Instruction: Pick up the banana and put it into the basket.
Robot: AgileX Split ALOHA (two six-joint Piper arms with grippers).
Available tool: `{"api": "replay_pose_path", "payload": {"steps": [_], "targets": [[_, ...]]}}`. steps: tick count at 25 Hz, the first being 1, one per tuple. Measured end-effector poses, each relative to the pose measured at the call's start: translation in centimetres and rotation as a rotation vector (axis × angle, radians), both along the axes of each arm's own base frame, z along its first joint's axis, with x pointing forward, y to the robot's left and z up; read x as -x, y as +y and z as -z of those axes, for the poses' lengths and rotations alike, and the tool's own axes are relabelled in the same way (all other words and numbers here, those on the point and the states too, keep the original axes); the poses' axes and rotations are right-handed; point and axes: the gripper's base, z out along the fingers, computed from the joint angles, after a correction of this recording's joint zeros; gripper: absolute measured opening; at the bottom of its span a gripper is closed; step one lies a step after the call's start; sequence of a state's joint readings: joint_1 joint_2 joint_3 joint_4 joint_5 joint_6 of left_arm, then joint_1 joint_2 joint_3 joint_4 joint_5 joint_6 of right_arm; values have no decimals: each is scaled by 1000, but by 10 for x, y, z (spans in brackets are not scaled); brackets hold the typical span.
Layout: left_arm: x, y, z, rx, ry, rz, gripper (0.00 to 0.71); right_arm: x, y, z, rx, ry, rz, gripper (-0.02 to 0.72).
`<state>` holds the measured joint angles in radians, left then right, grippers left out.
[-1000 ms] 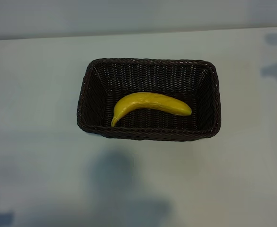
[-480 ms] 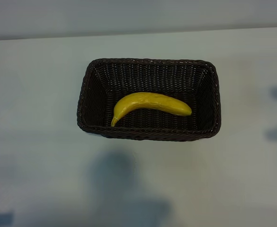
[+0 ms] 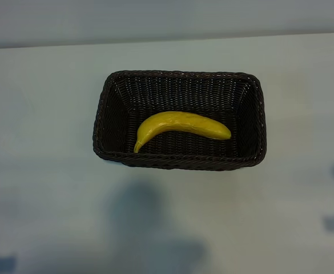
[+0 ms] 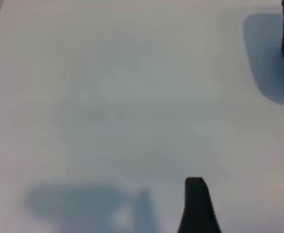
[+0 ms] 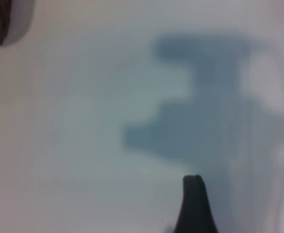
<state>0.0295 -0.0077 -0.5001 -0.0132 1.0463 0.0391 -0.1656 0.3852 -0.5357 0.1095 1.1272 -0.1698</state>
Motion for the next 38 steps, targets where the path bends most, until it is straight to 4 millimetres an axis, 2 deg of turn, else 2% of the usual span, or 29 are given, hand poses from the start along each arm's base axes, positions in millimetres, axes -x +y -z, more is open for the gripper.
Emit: {"api": "replay_pose_path", "payload": {"steps": [2,14,38], "targets": [[0,0,0,0,0,0,514,7,1,9,-4,-40,15,512],[0,0,0,-1,0,0,514,52,7,3,47,-369,34,512],[0,0,0,-1,-1,0,514,54,7,3,36,-379,1,512]]}}
